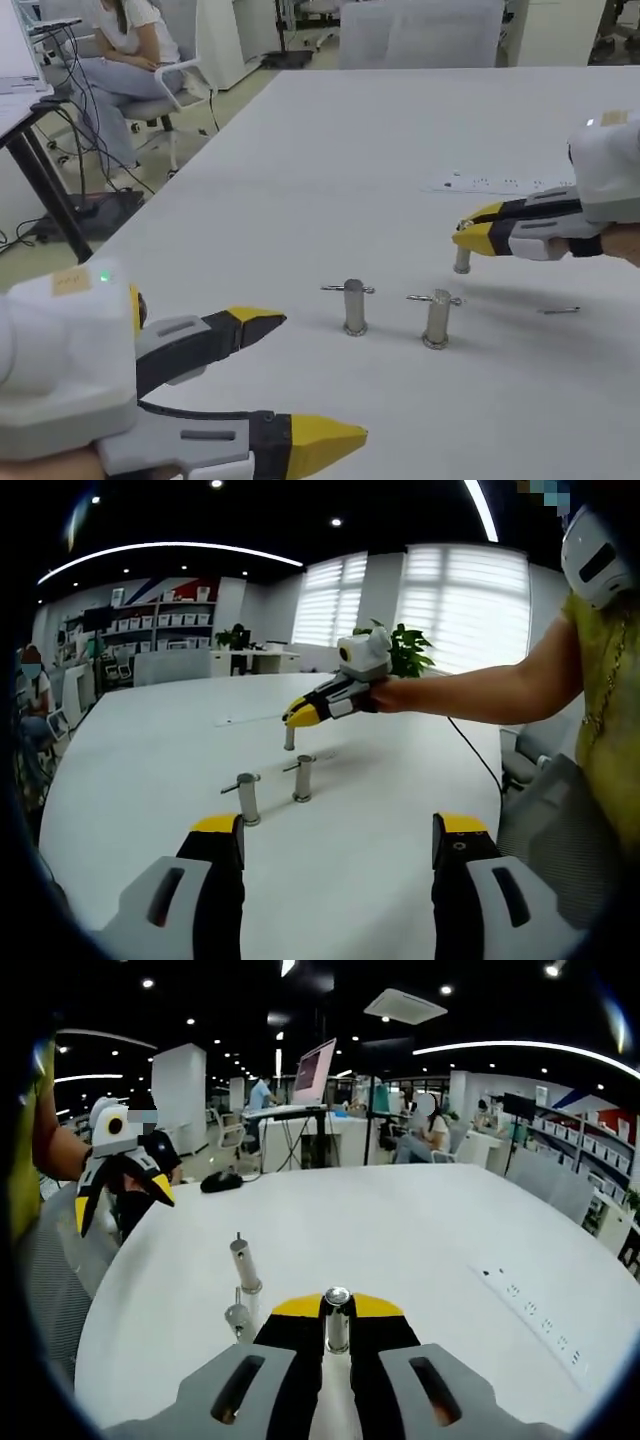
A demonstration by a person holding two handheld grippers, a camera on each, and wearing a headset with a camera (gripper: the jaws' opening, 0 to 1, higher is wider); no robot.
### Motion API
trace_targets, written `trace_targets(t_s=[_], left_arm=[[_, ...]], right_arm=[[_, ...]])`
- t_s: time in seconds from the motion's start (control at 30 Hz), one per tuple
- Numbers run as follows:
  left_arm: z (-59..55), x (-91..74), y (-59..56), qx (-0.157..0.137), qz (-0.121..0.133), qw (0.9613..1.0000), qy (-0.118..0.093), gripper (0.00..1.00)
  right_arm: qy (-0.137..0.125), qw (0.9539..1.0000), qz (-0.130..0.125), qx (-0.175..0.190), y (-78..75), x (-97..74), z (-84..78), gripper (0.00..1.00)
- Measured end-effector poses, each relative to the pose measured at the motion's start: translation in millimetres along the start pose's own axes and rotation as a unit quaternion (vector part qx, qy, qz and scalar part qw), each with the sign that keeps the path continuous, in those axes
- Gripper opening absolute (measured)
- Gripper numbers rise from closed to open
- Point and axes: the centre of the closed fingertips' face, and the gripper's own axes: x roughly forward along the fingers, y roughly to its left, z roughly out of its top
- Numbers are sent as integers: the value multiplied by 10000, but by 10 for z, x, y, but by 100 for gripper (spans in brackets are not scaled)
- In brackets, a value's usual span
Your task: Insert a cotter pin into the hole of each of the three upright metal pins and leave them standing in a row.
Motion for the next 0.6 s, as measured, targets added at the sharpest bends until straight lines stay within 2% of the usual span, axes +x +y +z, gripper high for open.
trace_targets(t_s=[0.2,0.47,0.6], left_arm=[[44,6,-79,97,-115,9999,7,76],[99,-12,-171,193,-213,9996,-40,75],[93,-24,-217,240,-264,9994,-20,74]], right_arm=[[64,9998,-155,78,96,-265,-71,8],[175,9996,-180,122,444,-529,-175,8],[180,9996,-148,146,629,-574,-182,8]])
